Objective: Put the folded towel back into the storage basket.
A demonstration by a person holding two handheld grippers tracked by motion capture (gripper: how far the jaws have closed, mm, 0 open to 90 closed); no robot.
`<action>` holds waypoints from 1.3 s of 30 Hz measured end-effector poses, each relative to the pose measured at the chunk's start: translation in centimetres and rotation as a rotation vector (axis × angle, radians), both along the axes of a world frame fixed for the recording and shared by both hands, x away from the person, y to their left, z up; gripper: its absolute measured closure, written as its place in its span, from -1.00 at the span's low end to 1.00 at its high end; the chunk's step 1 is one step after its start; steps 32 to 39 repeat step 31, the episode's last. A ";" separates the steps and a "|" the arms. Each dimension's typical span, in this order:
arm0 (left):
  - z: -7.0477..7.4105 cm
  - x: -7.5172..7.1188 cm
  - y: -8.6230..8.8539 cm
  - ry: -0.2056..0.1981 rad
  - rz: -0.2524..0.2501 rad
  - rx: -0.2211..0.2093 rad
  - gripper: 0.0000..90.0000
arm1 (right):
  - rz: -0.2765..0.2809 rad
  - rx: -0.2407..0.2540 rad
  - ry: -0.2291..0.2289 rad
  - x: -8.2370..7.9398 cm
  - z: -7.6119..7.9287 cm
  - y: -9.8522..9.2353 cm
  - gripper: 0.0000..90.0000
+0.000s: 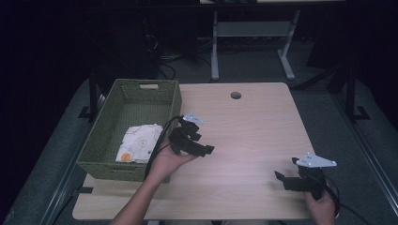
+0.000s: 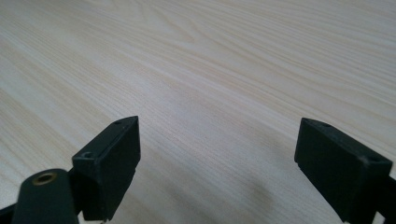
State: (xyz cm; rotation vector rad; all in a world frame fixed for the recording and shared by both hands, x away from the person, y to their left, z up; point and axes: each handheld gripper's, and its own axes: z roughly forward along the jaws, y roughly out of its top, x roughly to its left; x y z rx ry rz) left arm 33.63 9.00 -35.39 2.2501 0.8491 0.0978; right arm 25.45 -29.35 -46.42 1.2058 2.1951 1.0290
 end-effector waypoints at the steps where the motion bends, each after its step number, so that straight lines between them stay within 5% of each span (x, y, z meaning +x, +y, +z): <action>1: -0.1 0.0 -0.1 -0.003 -0.001 0.001 -0.33 | 0.001 0.000 -0.001 0.0 0.0 0.0 -0.69; 22: -2.2 -1.1 -2.2 0.025 -0.032 -0.021 -0.34 | -0.001 0.001 0.004 -0.2 -0.1 -0.3 -0.69; 39: -2.5 -1.4 -2.5 0.028 -0.042 -0.015 -0.34 | -0.002 0.002 0.001 -0.2 -0.1 -0.4 -0.69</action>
